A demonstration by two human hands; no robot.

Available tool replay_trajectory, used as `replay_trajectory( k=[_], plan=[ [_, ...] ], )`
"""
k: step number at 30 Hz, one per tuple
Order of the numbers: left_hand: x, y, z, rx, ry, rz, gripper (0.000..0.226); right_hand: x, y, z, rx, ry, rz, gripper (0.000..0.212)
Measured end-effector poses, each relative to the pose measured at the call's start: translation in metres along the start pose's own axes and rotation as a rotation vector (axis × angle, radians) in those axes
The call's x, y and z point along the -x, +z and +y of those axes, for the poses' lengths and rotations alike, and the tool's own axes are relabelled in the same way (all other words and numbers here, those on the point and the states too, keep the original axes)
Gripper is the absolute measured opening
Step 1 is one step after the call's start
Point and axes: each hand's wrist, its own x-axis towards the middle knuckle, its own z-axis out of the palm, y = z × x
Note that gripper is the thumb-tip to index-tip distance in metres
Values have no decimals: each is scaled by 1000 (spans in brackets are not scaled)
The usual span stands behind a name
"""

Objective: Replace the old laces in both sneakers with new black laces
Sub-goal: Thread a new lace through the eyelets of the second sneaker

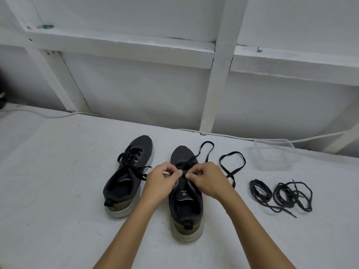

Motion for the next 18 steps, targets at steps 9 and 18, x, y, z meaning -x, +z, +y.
replay_trajectory(
  k=[9,18],
  plan=[
    [-15,-15,19,1023,-165,-28,12,4,6,-1,133,25,23,15],
    [-17,-11,-1,365,0,284,23,5,11,-5,96,7,15,13]
  ],
)
